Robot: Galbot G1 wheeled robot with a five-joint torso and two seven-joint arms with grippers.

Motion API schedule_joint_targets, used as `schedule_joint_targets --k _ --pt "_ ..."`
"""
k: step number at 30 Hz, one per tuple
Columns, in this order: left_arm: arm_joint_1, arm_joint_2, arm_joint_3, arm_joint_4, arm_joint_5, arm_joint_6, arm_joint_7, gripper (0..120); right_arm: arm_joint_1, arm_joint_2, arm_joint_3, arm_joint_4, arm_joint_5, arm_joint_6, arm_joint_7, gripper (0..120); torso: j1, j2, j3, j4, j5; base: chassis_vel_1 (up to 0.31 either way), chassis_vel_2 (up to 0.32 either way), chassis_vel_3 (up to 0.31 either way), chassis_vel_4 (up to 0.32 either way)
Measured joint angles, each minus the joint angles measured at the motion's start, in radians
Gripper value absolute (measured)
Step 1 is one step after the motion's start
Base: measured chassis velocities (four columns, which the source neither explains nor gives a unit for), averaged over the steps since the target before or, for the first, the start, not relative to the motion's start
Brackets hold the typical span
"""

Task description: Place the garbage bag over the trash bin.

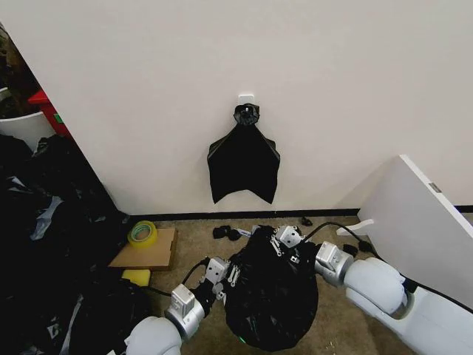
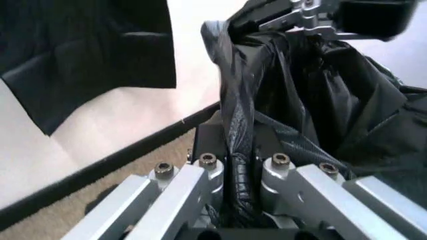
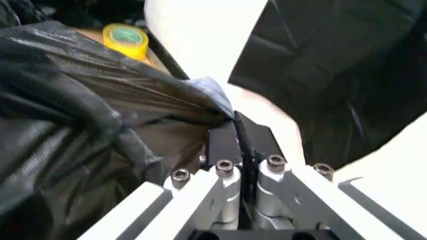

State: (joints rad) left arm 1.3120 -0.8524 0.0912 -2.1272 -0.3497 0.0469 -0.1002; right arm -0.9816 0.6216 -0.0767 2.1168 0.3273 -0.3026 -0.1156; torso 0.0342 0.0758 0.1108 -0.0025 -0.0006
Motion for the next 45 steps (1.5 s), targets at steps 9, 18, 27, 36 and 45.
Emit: schedule_joint_targets --k 9,18,27,36,45 --pt "0.0 0.002 0.008 0.014 0.077 -0.034 0.018 4 0.033 -0.028 -0.029 -0.015 0.028 -0.058 -0.006 0 0.0 0.0 0.0 0.0 0.0 0.0 0.0 0.0 0.0" --pt "0.012 0.006 0.0 0.03 0.158 -0.089 0.042 4 0.025 -0.058 0.006 -0.003 0.157 -0.101 -0.042 8 0.0 0.0 0.0 0.0001 0.0 0.0 0.0 0.0 0.0" --pt "0.012 -0.004 -0.012 0.043 0.136 -0.093 0.035 4 -0.052 -0.145 0.142 0.019 0.215 -0.041 -0.157 39 0.0 0.0 0.0 -0.0002 0.0 0.0 0.0 0.0 0.0" --pt "0.023 -0.008 -0.028 0.049 0.104 -0.093 0.026 4 -0.071 -0.138 0.197 0.024 0.302 -0.016 -0.165 75 0.0 0.0 0.0 0.0001 -0.0001 0.0 0.0 0.0 0.0" --pt "0.061 -0.025 -0.096 0.042 0.012 -0.089 0.003 4 -0.206 -0.071 0.327 0.03 0.382 0.017 -0.184 100 0.0 0.0 0.0 0.0001 -0.0003 0.0 0.0 0.0 0.0"
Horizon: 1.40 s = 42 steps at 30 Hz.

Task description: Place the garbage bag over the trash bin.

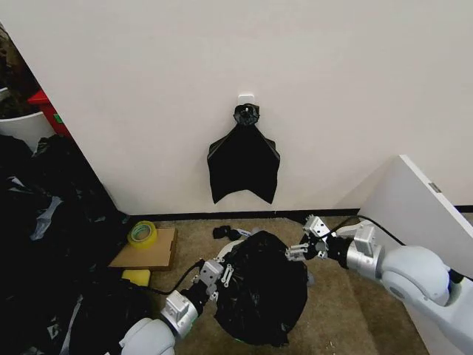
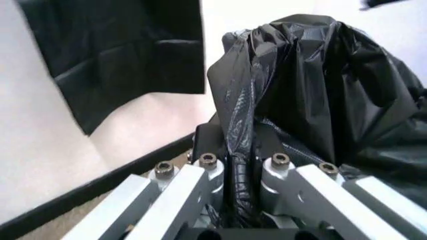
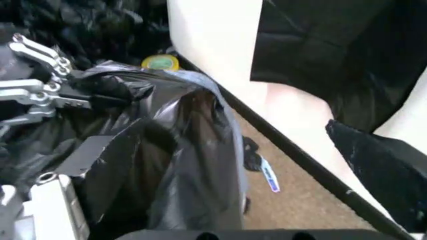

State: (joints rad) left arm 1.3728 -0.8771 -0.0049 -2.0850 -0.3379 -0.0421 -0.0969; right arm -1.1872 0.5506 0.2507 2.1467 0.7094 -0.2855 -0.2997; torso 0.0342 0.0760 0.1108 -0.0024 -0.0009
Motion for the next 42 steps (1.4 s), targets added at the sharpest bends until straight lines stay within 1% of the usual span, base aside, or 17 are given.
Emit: schedule_joint_targets --k 2,5,7,9,10,12,14,15,18,19,22,25,27,31,33,36,42 --pt "0.005 -0.007 -0.011 -0.003 -0.023 0.006 -0.008 4 -0.003 0.01 0.007 0.001 0.01 0.0 0.007 100 0.0 0.0 0.0 -0.0002 0.0001 0.0 0.0 0.0 0.0" --pt "0.03 -0.05 -0.07 -0.025 -0.178 0.038 -0.087 4 -0.029 0.08 0.047 0.037 0.086 -0.005 0.109 100 0.0 0.0 0.0 0.0007 0.0004 0.0 0.0 0.0 0.0" --pt "0.028 -0.056 -0.078 -0.029 -0.215 0.045 -0.105 4 -0.043 0.094 0.062 0.049 0.102 -0.01 0.138 100 0.0 0.0 0.0 0.0006 0.0004 0.0 0.0 0.0 0.0" --pt "0.009 -0.081 -0.095 -0.049 -0.402 0.092 -0.183 4 -0.161 0.167 0.181 0.116 0.169 -0.038 0.26 100 0.0 0.0 0.0 0.0 0.0001 0.0 0.0 0.0 0.0" --pt "0.009 -0.081 -0.095 -0.049 -0.402 0.092 -0.183 4 -0.161 0.167 0.181 0.116 0.169 -0.038 0.26 100 0.0 0.0 0.0 0.0 0.0001 0.0 0.0 0.0 0.0" --pt "-0.01 -0.093 -0.101 -0.057 -0.532 0.129 -0.228 4 -0.269 0.229 0.274 0.159 0.181 -0.043 0.3 100 0.0 0.0 0.0 -0.0006 0.0 0.0 0.0 0.0 0.0" --pt "-0.021 -0.103 -0.105 -0.057 -0.604 0.147 -0.258 4 -0.355 0.284 0.335 0.192 0.191 -0.039 0.309 100 0.0 0.0 0.0 -0.0007 0.0004 0.0 0.0 0.0 0.0" --pt "-0.021 -0.103 -0.105 -0.057 -0.604 0.147 -0.258 4 -0.355 0.284 0.335 0.192 0.191 -0.039 0.309 100 0.0 0.0 0.0 -0.0007 0.0004 0.0 0.0 0.0 0.0" --pt "-0.037 -0.119 -0.117 -0.043 -0.738 0.172 -0.312 4 -0.521 0.382 0.401 0.239 0.199 -0.008 0.308 100 0.0 0.0 0.0 -0.0003 0.0002 0.0 0.0 0.0 0.0" --pt "-0.037 -0.119 -0.117 -0.043 -0.738 0.172 -0.312 4 -0.521 0.382 0.401 0.239 0.199 -0.008 0.308 100 0.0 0.0 0.0 -0.0003 0.0002 0.0 0.0 0.0 0.0" --pt "-0.051 -0.134 -0.123 -0.032 -0.823 0.182 -0.352 4 -0.613 0.459 0.404 0.268 0.156 0.021 0.3 100 0.0 0.0 0.0 -0.0004 0.0 0.0 0.0 0.0 0.0" --pt "-0.062 -0.137 -0.126 -0.03 -0.868 0.185 -0.372 4 -0.651 0.492 0.382 0.279 0.105 0.037 0.289 100 0.0 0.0 0.0 -0.0003 0.0002 0.0 0.0 0.0 0.0" --pt "-0.065 -0.137 -0.127 -0.03 -0.877 0.185 -0.376 4 -0.659 0.499 0.376 0.28 0.088 0.041 0.286 100 0.0 0.0 0.0 -0.0001 0.0001 0.0 0.0 0.0 0.0" --pt "-0.088 -0.132 -0.134 -0.029 -0.925 0.183 -0.405 4 -0.717 0.526 0.286 0.281 -0.092 0.073 0.264 100 0.0 0.0 0.0 0.0 0.0001 0.0 0.0 0.0 0.0" --pt "-0.091 -0.131 -0.135 -0.029 -0.932 0.183 -0.409 4 -0.723 0.527 0.275 0.281 -0.11 0.075 0.262 100 0.0 0.0 0.0 0.0 0.0001 0.0 0.0 0.0 0.0" --pt "-0.104 -0.123 -0.137 -0.033 -0.968 0.187 -0.429 4 -0.755 0.536 0.2 0.264 -0.218 0.099 0.25 100 0.0 0.0 0.0 0.0 0.0 0.0 0.0 0.0 0.0" --pt "-0.114 -0.113 -0.138 -0.037 -0.985 0.191 -0.439 4 -0.772 0.551 0.151 0.238 -0.24 0.116 0.211 100 0.0 0.0 0.0 -0.0001 0.0001 0.0 0.0 0.0 0.0"
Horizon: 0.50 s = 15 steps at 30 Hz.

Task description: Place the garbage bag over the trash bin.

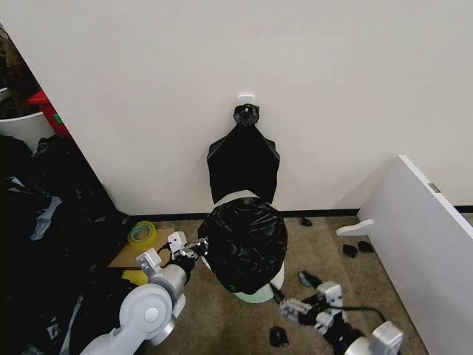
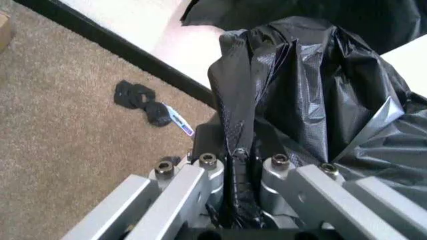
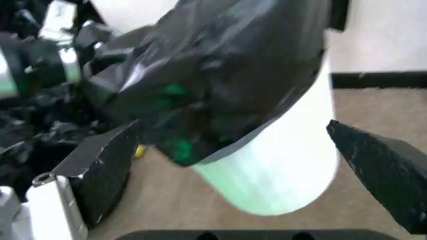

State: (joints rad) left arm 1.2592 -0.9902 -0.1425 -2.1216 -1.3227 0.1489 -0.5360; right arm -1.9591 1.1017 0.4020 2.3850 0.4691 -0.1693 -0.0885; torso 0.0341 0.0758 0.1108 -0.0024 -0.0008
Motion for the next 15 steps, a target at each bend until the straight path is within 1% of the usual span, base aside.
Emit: schedule_joint_targets --k 3,8,9,10,13,14,15 --pt "-0.002 0.002 0.003 -0.009 -0.005 0.007 -0.001 4 0.007 0.001 -0.019 -0.022 0.021 0.002 -0.031 100 0.0 0.0 0.0 -0.0001 0.0 0.0 0.0 0.0 0.0" --pt "0.005 0.001 0.009 -0.027 -0.005 0.014 0.0 4 0.036 0.006 -0.042 -0.056 0.032 0.001 -0.04 98 0.0 0.0 0.0 0.0 0.0002 0.0 0.0 0.0 0.0" --pt "0.009 0.001 0.011 -0.034 -0.004 0.016 0.001 4 0.043 0.008 -0.046 -0.063 0.036 -0.001 -0.041 94 0.0 0.0 0.0 0.0 0.0002 0.0 0.0 0.0 0.0" --pt "0.009 0.001 0.011 -0.034 -0.004 0.016 0.001 4 0.043 0.008 -0.046 -0.063 0.036 -0.001 -0.041 94 0.0 0.0 0.0 0.0 0.0002 0.0 0.0 0.0 0.0" --pt "0.02 -0.003 0.015 -0.048 -0.001 0.021 0.003 4 0.062 0.016 -0.075 -0.082 0.03 -0.003 -0.048 79 0.0 0.0 0.0 0.0 0.0002 0.0 0.0 0.0 0.0" --pt "0.02 -0.003 0.015 -0.048 -0.001 0.021 0.003 4 0.062 0.016 -0.075 -0.082 0.03 -0.003 -0.048 79 0.0 0.0 0.0 0.0 0.0002 0.0 0.0 0.0 0.0" --pt "0.021 -0.003 0.015 -0.05 0.0 0.023 0.003 4 0.064 0.02 -0.084 -0.085 0.028 -0.003 -0.05 76 0.0 0.0 0.0 -0.0001 0.0001 0.0 0.0 0.0 0.0"
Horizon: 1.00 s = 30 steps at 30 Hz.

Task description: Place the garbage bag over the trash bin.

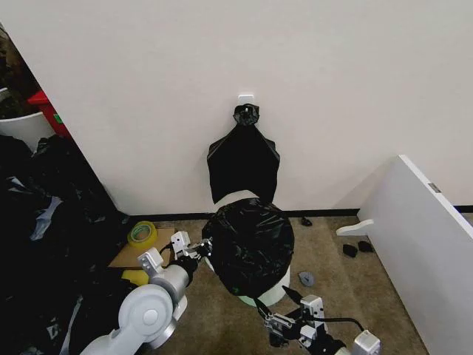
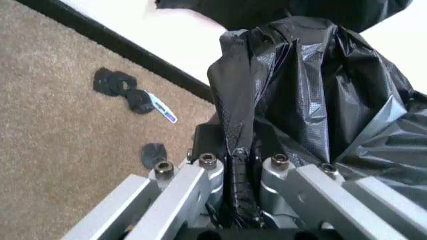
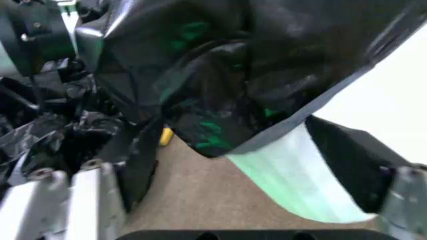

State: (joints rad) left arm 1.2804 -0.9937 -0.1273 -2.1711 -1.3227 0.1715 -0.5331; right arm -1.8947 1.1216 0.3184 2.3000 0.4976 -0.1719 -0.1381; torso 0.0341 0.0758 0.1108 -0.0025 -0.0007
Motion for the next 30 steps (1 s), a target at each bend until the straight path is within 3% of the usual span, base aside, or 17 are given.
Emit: schedule_joint_targets --k 19,30 --pt "0.012 -0.007 0.004 -0.021 0.007 0.007 0.004 4 0.004 0.022 -0.042 -0.021 -0.061 -0.013 0.033 1 0.0 0.0 0.0 0.0 0.0001 0.0 0.0 0.0 0.0" --pt "0.015 -0.013 0.002 -0.024 0.012 0.007 0.0 4 0.001 0.017 -0.059 -0.042 -0.121 -0.041 0.077 0 0.0 0.0 0.0 0.0 0.0001 0.0 0.0 0.0 0.0"
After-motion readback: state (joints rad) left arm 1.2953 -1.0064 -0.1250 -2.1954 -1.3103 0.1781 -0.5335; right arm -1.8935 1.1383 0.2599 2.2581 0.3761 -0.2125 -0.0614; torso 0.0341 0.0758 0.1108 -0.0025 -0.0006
